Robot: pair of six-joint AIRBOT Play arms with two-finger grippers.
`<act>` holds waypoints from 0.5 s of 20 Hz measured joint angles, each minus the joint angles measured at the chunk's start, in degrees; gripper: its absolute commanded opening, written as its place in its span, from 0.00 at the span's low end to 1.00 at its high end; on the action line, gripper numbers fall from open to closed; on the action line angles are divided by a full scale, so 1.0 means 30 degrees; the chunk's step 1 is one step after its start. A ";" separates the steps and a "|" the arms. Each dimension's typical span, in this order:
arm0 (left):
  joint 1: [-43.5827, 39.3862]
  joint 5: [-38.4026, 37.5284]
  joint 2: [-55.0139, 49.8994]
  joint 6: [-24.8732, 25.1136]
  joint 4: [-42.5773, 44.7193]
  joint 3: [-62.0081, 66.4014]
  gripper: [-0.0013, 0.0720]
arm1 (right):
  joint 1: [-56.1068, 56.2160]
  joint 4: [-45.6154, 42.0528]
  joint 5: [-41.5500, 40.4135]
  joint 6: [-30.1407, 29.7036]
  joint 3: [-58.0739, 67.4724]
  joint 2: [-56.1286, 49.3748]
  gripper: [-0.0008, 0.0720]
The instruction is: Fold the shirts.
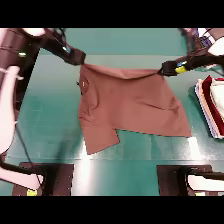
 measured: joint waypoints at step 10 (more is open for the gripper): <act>0.2222 -0.0787 -0.2535 -0.1843 0.1107 -0.0233 0.70 | -0.0583 0.0240 0.1515 0.0168 0.4167 -0.3504 0.49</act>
